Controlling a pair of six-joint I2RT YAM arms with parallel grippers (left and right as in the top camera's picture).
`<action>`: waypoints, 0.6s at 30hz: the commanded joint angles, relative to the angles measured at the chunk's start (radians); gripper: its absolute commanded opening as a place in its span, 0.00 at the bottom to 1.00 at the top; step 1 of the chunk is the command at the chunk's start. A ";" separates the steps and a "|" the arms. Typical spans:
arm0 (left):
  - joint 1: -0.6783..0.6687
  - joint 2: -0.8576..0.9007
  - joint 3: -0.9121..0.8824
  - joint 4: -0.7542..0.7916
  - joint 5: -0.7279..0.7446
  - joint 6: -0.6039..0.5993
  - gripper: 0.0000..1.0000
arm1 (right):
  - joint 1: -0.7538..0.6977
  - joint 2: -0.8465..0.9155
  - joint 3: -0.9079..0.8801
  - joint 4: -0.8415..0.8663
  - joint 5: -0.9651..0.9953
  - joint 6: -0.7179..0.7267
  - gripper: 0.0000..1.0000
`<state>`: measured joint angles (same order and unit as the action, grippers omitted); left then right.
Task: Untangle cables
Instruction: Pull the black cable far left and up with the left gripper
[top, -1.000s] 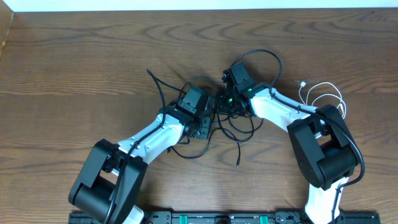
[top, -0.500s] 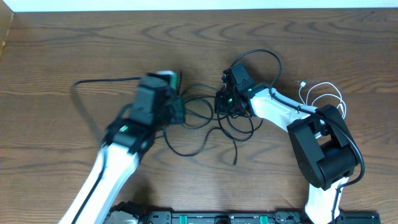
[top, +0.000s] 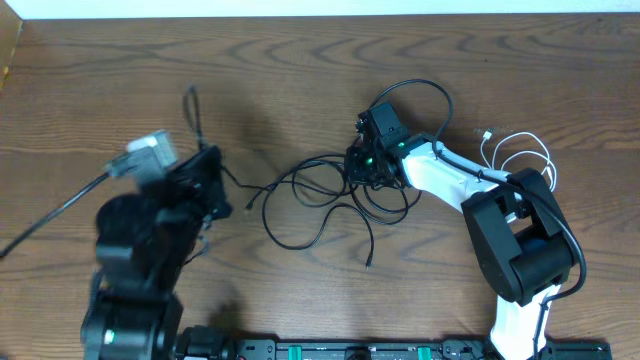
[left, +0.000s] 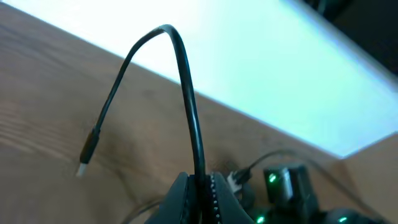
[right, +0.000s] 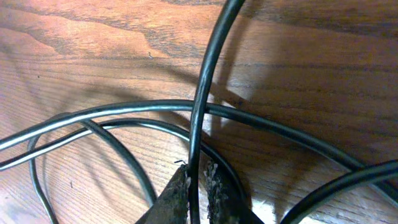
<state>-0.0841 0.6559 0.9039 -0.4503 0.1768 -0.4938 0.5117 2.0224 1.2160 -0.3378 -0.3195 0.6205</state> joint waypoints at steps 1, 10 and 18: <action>0.044 -0.065 0.030 0.000 -0.010 -0.086 0.08 | 0.007 0.074 -0.035 -0.021 0.085 -0.009 0.13; 0.096 -0.140 0.050 0.103 -0.005 -0.200 0.08 | 0.007 0.074 -0.035 -0.021 0.086 -0.009 0.16; 0.096 -0.117 0.210 0.088 -0.002 -0.126 0.07 | 0.007 0.074 -0.035 -0.024 0.101 -0.009 0.16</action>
<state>0.0055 0.5362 1.0149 -0.3698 0.1810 -0.6712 0.5125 2.0224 1.2167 -0.3359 -0.3256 0.6205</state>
